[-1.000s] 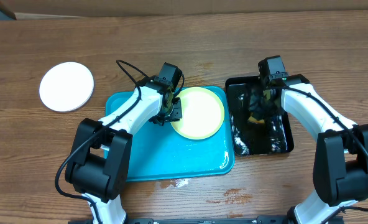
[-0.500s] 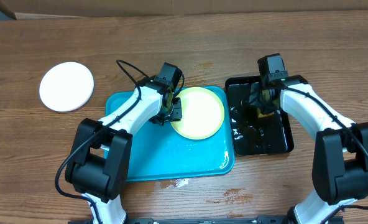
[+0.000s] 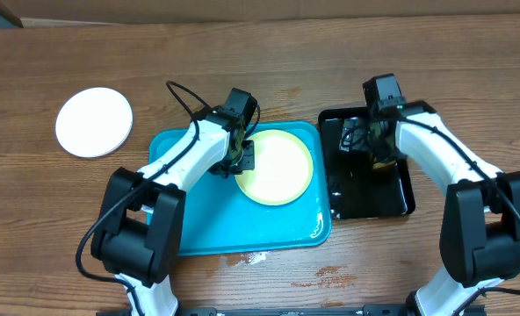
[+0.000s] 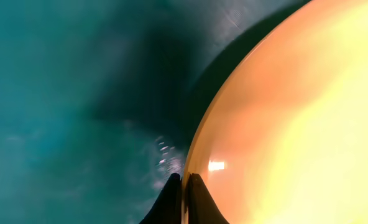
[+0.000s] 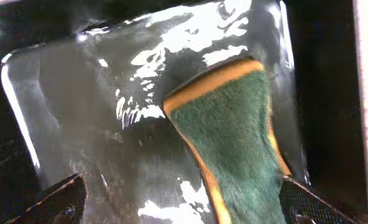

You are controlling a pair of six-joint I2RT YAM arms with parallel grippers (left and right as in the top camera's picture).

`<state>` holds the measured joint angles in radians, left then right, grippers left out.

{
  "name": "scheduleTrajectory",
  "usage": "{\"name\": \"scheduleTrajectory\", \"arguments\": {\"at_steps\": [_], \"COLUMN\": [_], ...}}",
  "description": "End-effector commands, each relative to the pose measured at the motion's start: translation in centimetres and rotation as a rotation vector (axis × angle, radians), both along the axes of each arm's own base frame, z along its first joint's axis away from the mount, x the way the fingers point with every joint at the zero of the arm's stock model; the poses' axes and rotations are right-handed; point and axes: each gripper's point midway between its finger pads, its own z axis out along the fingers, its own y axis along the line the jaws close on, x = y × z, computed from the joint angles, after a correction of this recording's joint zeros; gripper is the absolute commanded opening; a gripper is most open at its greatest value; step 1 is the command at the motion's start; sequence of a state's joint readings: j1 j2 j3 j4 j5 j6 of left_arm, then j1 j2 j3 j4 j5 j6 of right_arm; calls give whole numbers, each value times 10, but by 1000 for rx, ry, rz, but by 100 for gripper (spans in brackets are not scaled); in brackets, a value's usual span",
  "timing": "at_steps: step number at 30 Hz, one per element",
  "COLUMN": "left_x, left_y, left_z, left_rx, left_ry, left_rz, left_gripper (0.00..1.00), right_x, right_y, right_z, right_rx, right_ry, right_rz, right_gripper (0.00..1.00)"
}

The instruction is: Clean dirty plates on tray and stack at the side

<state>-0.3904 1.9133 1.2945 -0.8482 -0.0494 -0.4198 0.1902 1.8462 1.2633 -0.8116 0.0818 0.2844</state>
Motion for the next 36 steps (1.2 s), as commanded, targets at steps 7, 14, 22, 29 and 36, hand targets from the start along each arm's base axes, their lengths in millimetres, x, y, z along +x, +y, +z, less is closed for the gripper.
{"name": "scheduleTrajectory", "arguments": {"at_steps": [7, 14, 22, 29, 36], "left_x": [28, 21, 0, -18, -21], "left_y": [47, 54, 17, 6, -1], "left_z": [119, 191, 248, 281, 282], "left_rx": [188, 323, 574, 737, 727], "left_ry": [-367, -606, -852, -991, -1010], "left_rz": [60, 55, -55, -52, -60], "left_gripper": [4, 4, 4, 4, 4], "right_x": [12, 12, 12, 14, 14], "right_y": [1, 1, 1, 1, 1], "right_z": [37, 37, 37, 37, 37], "right_rx": [0, 1, 1, 2, 2], "right_ry": [-21, -22, -24, -30, -30], "right_rz": [-4, -4, -4, -4, -4], "right_gripper": [100, 100, 100, 100, 100]}}
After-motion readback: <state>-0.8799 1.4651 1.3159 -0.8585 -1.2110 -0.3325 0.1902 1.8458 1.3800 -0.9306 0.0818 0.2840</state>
